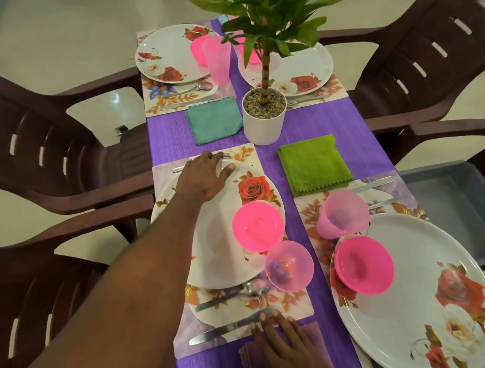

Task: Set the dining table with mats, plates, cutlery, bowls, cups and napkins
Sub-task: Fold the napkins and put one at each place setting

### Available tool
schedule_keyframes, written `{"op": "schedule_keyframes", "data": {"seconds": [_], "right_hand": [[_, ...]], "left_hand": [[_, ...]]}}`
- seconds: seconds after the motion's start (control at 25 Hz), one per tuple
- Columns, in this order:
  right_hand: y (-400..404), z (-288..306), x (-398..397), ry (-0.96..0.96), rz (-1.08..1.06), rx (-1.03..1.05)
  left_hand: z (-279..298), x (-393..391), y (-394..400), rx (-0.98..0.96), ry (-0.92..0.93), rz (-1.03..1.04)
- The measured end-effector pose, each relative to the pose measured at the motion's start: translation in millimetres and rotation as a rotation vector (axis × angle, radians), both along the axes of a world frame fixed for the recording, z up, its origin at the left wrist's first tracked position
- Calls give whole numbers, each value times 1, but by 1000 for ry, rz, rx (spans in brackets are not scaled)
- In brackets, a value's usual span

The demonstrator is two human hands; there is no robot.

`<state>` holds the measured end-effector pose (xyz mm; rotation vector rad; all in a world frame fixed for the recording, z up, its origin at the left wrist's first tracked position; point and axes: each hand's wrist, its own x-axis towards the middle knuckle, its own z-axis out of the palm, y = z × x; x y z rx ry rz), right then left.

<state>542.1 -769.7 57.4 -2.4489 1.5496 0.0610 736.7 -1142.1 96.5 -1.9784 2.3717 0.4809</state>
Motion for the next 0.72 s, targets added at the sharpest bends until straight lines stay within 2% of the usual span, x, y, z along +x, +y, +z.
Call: {"op": "schedule_keyframes", "data": {"seconds": [0.28,0.52,0.72], "right_hand": [[-3,12,-1,-11,-26,148],[-3,14,0,-27,-14,200],[-2,11,-1,-34,-13,164]], "left_hand": [[-1,0,8,-145,-36,-6],[-2,0,4,-93,-58,10],[-3,2,4,-65,-43,3]]}}
